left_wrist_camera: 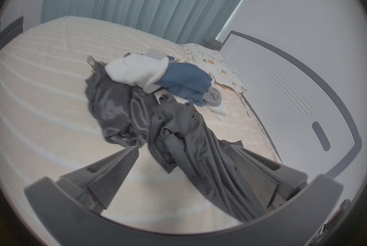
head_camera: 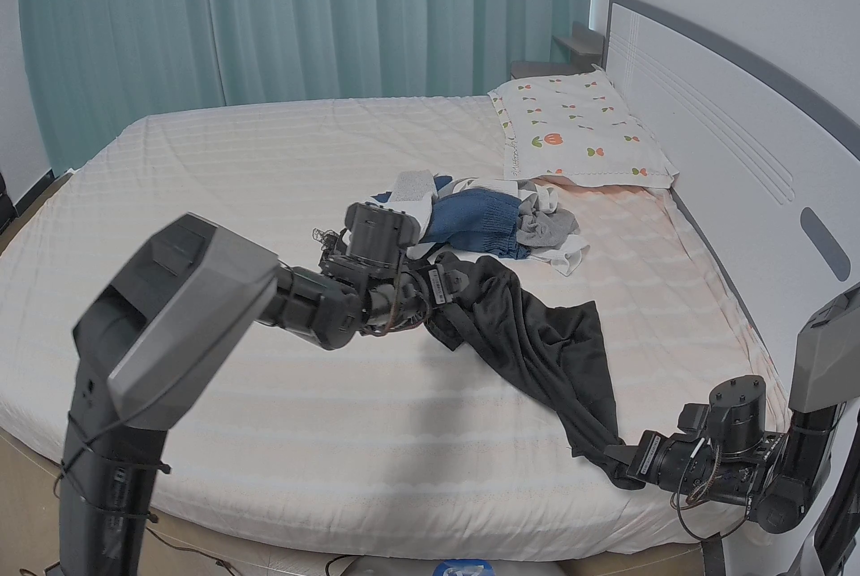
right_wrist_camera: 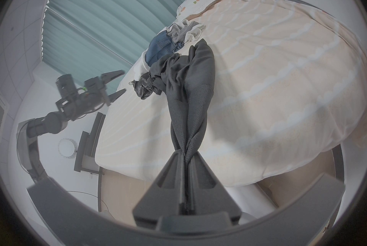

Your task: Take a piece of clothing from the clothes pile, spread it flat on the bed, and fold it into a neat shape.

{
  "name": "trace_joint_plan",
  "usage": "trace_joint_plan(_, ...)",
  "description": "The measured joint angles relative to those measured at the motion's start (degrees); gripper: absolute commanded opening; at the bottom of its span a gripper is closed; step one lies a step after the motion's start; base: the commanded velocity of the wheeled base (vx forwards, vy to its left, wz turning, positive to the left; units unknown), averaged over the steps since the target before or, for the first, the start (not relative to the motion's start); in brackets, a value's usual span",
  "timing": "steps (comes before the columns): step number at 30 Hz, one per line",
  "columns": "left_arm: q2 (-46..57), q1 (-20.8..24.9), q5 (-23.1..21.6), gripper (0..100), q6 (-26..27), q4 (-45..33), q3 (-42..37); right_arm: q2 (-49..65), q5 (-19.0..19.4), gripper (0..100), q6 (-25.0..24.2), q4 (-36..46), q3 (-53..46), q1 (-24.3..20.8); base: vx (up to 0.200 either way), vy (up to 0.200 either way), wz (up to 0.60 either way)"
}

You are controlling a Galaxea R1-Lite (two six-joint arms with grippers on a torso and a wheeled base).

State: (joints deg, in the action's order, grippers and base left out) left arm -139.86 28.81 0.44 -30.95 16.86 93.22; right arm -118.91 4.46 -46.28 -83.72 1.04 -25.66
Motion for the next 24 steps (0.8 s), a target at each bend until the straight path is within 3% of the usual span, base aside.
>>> trace_joint_plan(10,-15.92,2.74,-1.08,100,-4.92,-6.57,19.07,0.44,-1.76,0,-0.26,-0.02,-0.02,-0.16,0.000,0.000,0.00)
trace_joint_plan(23,-22.30,1.73,-0.33,100,-6.08,3.34,21.38,0.17,-2.17,0,-0.39,-0.09,-0.02,-0.13,0.000,0.000,0.00)
trace_joint_plan(24,-22.58,1.69,-0.15,0,-6.13,3.78,21.38,0.17,-2.15,0,-0.39,-0.09,-0.02,-0.13,0.000,0.000,0.00)
